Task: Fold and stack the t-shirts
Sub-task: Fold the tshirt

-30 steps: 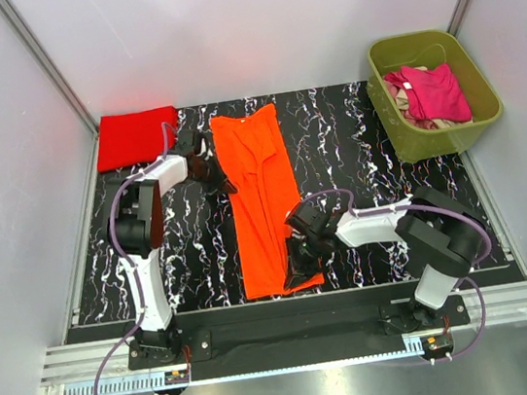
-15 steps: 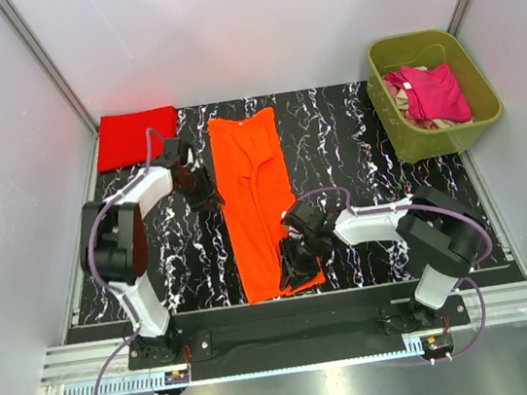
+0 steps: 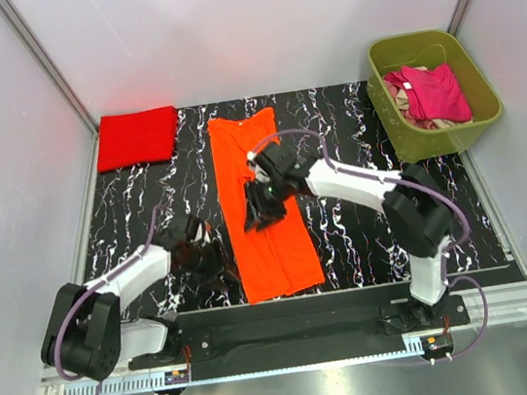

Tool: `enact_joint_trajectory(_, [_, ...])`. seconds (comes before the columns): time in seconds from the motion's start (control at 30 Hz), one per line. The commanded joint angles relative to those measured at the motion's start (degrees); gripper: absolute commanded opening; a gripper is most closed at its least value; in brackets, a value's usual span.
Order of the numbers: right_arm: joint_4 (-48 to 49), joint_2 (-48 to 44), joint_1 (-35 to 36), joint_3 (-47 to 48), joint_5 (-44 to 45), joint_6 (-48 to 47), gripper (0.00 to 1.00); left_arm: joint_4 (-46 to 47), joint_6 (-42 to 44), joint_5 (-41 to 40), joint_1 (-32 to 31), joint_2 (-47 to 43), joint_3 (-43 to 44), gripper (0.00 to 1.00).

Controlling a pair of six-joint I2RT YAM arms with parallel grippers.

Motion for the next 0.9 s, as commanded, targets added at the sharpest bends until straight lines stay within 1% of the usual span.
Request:
enact_joint_trajectory(0.0, [-2.7, 7.0, -3.5, 10.8, 1.0, -3.5, 0.44, 5.9, -6.5, 3.4, -1.6, -3.9, -3.8, 0.52])
enact_joint_trajectory(0.07, [-2.9, 10.6, -5.4, 15.9, 1.1, -4.0, 0.37, 7.3, -7.3, 4.5, -1.9, -4.2, -5.7, 0.53])
enact_joint_trajectory(0.1, [-3.1, 13.9, -6.1, 20.5, 1.5, -3.8, 0.28, 7.3, -7.5, 4.6, -2.0, -4.9, -5.8, 0.52])
enact_joint_trajectory(0.17, [-3.6, 16.8, -8.5, 24.3, 2.6, -3.0, 0.22, 7.1, -7.6, 3.1, -2.2, -6.8, -5.5, 0.51])
enact_joint_trajectory(0.2, [-4.1, 19.1, -9.2, 27.4, 2.9, -2.6, 0.19, 7.1, -7.6, 2.2, -2.1, -9.1, -5.0, 0.5])
enact_joint_trajectory(0.23, [-4.3, 20.0, -9.9, 28.8, 3.7, -2.5, 0.17, 7.1, -7.4, -0.1, -2.1, -10.2, -3.7, 0.49])
enact_joint_trajectory(0.3, [-4.7, 21.8, -12.0, 31.3, 4.8, -3.3, 0.15, 7.1, -6.4, -2.0, -2.0, -11.0, -1.8, 0.47])
enact_joint_trajectory(0.33, [-4.7, 22.5, -12.6, 32.0, 5.5, -3.7, 0.13, 7.0, -5.9, -3.2, -1.9, -10.7, 0.5, 0.46])
enact_joint_trajectory(0.43, [-5.0, 25.9, -15.0, 35.6, 5.8, -6.6, 0.1, 7.0, -4.9, -4.6, -0.6, -7.1, 5.0, 0.45])
enact_joint_trajectory(0.47, [-5.1, 26.7, -15.7, 36.4, 6.0, -7.2, 0.11, 7.5, -4.5, -4.8, 0.8, -5.9, 6.2, 0.45])
enact_joint_trajectory(0.53, [-5.2, 28.1, -17.3, 37.8, 7.1, -8.3, 0.1, 8.8, -2.8, -5.1, 2.7, -1.6, 10.7, 0.45])
enact_joint_trajectory(0.57, [-5.4, 28.5, -18.0, 38.3, 7.0, -8.4, 0.1, 11.0, -2.1, -5.0, 4.5, 0.2, 12.4, 0.45])
enact_joint_trajectory(0.6, [-5.6, 28.8, -18.4, 38.6, 7.4, -8.5, 0.1, 12.0, -0.7, -4.9, 5.3, 4.9, 14.4, 0.46])
enact_joint_trajectory(0.63, [-5.6, 28.9, -19.5, 38.5, 7.4, -8.5, 0.09, 12.9, -0.1, -4.7, 6.0, 7.5, 19.1, 0.46])
enact_joint_trajectory(0.67, [-5.6, 29.1, -20.1, 38.6, 7.2, -8.5, 0.09, 13.9, 0.6, -4.8, 6.9, 10.6, 21.9, 0.46])
enact_joint_trajectory(0.7, [-5.6, 29.4, -20.6, 38.5, 6.3, -8.6, 0.09, 14.0, 1.5, -4.7, 7.3, 16.7, 27.4, 0.45])
enact_joint_trajectory(0.77, [-5.6, 29.7, -21.7, 38.6, 5.7, -9.0, 0.09, 16.4, 1.7, -3.4, 8.2, 22.4, 32.7, 0.44])
enact_joint_trajectory(0.8, [-5.6, 30.0, -22.0, 38.7, 5.5, -9.4, 0.09, 16.8, 1.2, -3.6, 8.3, 27.4, 35.4, 0.44])
enact_joint_trajectory(0.83, [-5.6, 30.2, -22.2, 38.9, 5.3, -9.6, 0.09, 17.4, 0.9, -3.7, 8.3, 29.8, 40.4, 0.44])
enact_joint_trajectory(0.87, [-5.6, 30.6, -22.6, 39.2, 5.2, -9.6, 0.09, 18.6, 0.7, -3.6, 8.3, 32.2, 42.9, 0.44])
